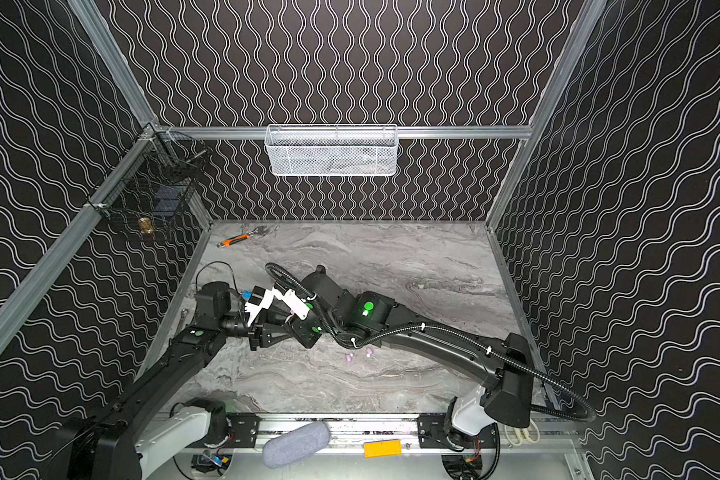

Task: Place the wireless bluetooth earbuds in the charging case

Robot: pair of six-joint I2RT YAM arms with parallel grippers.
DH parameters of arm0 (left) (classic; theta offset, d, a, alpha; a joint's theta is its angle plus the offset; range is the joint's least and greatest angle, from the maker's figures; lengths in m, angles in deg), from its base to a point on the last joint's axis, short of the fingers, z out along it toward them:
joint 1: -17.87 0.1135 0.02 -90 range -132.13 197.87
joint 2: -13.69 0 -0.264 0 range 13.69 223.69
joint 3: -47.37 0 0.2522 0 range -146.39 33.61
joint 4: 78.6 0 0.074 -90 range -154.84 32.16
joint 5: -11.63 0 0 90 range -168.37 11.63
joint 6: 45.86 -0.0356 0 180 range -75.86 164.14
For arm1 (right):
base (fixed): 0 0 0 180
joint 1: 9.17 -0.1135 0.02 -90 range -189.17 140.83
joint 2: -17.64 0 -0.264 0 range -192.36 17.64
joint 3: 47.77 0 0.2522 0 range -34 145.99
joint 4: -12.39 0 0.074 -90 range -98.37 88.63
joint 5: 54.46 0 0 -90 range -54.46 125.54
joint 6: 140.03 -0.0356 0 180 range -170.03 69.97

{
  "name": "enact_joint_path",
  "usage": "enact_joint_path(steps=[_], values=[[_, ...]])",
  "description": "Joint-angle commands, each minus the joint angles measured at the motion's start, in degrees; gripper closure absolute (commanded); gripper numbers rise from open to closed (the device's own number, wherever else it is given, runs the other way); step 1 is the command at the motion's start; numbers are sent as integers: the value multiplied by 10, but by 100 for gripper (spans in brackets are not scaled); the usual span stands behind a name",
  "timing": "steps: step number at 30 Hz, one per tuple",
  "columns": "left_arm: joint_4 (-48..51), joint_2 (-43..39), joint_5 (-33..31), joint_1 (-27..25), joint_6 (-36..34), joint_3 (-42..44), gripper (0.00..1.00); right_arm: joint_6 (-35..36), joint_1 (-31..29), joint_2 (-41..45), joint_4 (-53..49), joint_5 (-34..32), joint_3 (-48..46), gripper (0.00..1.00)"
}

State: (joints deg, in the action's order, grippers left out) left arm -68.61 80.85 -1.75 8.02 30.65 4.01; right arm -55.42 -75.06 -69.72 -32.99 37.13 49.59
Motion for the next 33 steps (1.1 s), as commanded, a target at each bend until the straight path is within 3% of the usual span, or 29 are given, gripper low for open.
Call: enact_joint_path(steps=[1,18,33], values=[[-14,-1,0,0,-1,-4,97,-3,0,1,11,4,1,56],[-14,0,1,0,-2,-4,97,-20,6,14,14,-8,3,57],[-14,-3,1,0,-2,-3,98,-39,14,-14,22,39,14,52]])
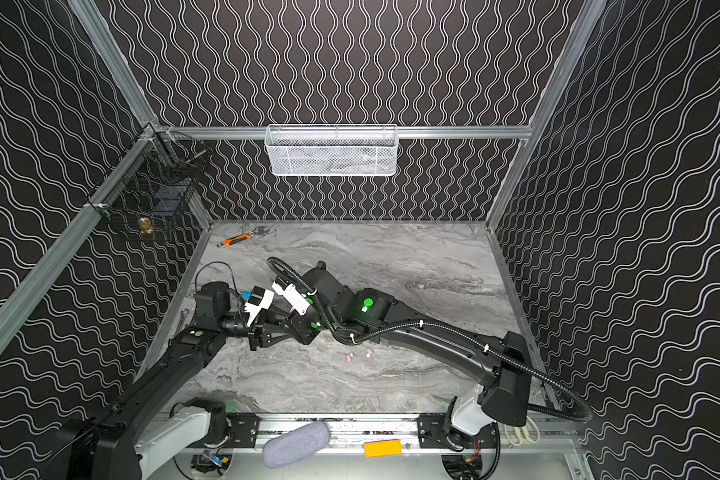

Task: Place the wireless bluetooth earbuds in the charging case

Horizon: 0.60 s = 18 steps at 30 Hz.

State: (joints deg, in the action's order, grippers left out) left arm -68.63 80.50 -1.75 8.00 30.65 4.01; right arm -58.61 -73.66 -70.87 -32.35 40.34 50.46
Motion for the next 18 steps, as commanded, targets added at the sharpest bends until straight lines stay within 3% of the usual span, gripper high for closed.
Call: enact_joint_path(steps=[1,18], values=[[-14,1,1,0,-2,-2,98,-7,0,-3,17,6,4,52],[-14,4,0,0,-2,-5,97,-9,3,2,17,28,-8,54]])
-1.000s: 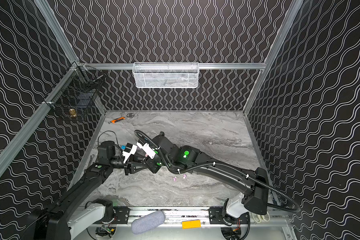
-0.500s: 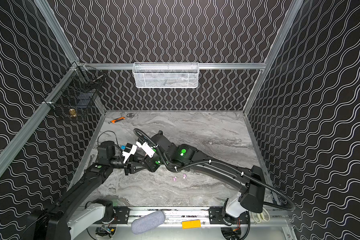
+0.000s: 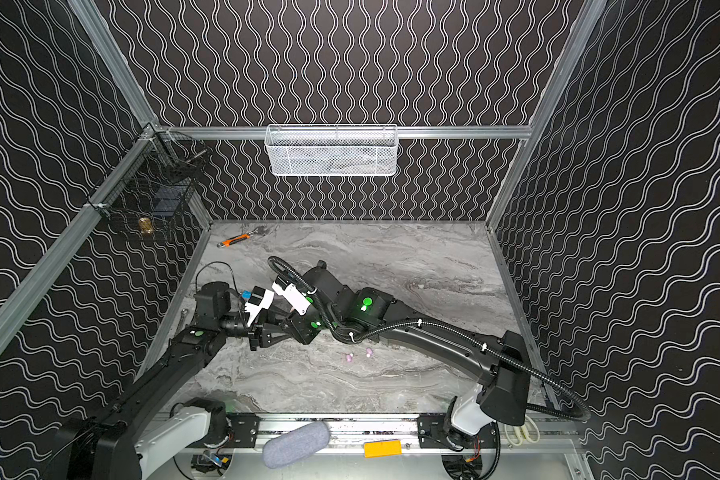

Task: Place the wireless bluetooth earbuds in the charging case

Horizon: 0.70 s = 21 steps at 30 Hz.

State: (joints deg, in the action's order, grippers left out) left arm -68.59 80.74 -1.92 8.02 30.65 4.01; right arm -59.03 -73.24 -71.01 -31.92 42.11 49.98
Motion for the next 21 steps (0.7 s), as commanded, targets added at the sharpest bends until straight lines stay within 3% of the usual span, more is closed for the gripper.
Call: enact_joint_path(steps=[1,13,21], values=[[-14,2,1,0,-2,-5,97,-6,-1,3,12,12,-5,54],[-14,1,2,-1,-2,-4,98,-5,-1,18,12,-2,5,54],[-14,0,4,-1,-1,-5,98,0,0,0,4,-16,16,48]])
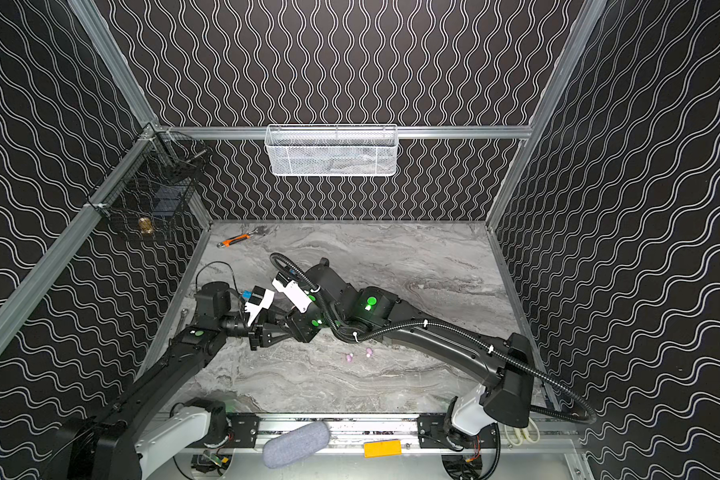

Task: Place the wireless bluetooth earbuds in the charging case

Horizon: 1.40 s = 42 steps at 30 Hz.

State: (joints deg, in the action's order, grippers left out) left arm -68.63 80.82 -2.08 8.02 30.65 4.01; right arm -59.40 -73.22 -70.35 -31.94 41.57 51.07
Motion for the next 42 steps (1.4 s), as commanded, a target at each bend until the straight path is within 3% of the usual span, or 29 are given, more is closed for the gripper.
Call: enact_joint_path(steps=[1,13,42], values=[[-14,-1,5,0,-1,-5,98,5,0,-9,4,-13,4,48],[-14,-3,8,0,0,-5,98,9,-1,-16,3,-39,7,40],[-14,-3,7,0,0,-5,98,7,-5,-11,8,-9,-3,42]])
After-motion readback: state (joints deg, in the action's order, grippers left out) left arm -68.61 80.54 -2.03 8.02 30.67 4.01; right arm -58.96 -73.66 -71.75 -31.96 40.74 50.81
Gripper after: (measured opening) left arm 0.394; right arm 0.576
